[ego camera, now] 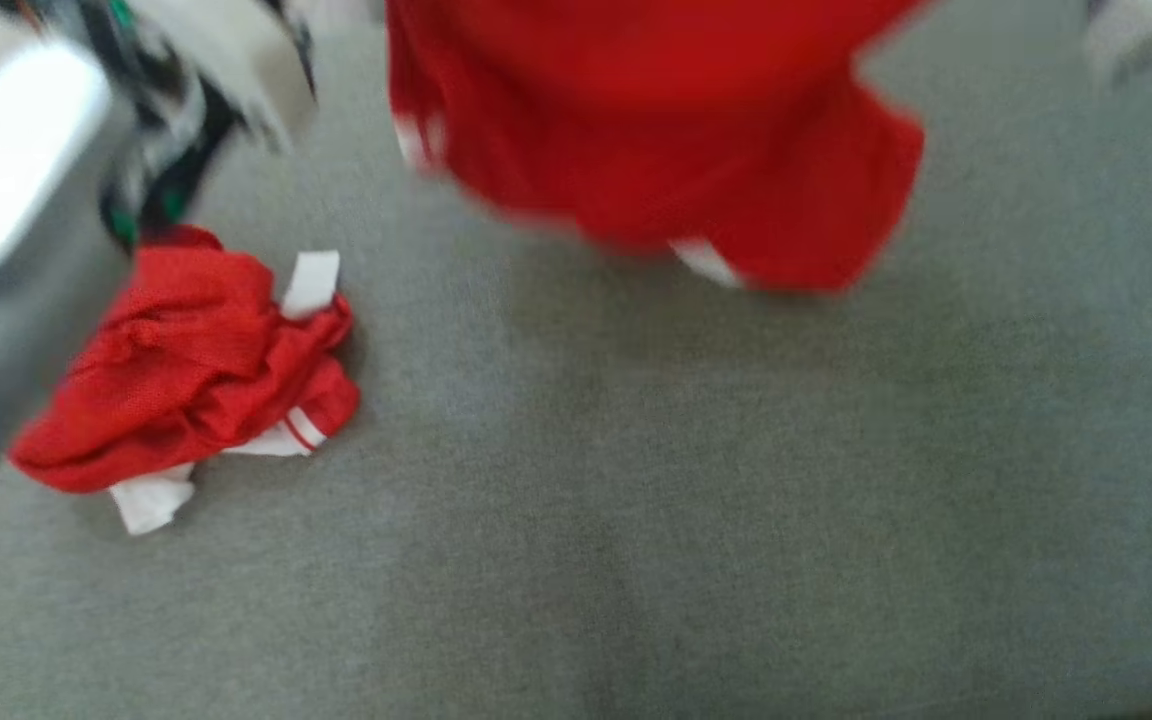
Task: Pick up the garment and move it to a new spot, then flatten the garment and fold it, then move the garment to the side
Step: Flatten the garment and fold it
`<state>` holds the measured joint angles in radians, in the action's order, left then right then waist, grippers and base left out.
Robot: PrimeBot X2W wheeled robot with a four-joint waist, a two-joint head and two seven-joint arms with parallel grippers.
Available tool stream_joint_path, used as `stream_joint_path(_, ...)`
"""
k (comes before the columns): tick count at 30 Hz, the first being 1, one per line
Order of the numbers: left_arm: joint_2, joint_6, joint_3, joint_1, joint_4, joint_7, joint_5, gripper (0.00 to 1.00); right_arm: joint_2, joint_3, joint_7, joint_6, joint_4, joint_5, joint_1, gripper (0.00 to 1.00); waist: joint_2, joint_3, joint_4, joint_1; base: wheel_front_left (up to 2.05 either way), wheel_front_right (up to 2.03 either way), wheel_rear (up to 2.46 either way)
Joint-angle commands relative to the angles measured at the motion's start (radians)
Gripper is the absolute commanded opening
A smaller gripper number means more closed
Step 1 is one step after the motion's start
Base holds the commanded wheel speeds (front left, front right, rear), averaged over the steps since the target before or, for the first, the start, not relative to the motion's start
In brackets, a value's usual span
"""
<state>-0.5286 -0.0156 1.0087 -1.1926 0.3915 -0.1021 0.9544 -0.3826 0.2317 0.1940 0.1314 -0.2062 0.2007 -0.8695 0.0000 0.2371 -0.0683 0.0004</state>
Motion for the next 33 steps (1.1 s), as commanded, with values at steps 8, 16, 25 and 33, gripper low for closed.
stream_joint_path(8,0.103,0.044,-0.119,-0.289,0.258,0.209,-0.072,0.00,0.106,-0.027,-0.290,-0.001,-0.357,-0.148,-0.401,0.00,0.0000,0.132,-0.014,-0.0004,0.00,0.00,0.00)
stream_joint_path(16,0.194,0.124,-0.052,-0.162,0.375,0.266,-0.045,0.00,0.094,0.069,-0.368,-0.001,-0.632,-0.171,-0.303,0.00,0.0000,0.103,0.010,-0.0004,0.00,0.00,0.00)
stream_joint_path(25,0.197,0.145,0.110,0.121,0.323,0.271,-0.033,0.00,-0.024,0.350,-0.232,-0.001,-0.752,0.056,-0.082,0.00,0.0000,0.010,0.013,-0.0004,0.00,0.00,0.00)
stream_joint_path(33,0.168,0.123,0.187,0.307,0.218,0.274,-0.032,0.00,-0.208,0.578,-0.015,-0.001,-0.575,0.363,0.064,0.00,0.0000,-0.098,0.015,-0.0004,0.00,0.00,0.00)
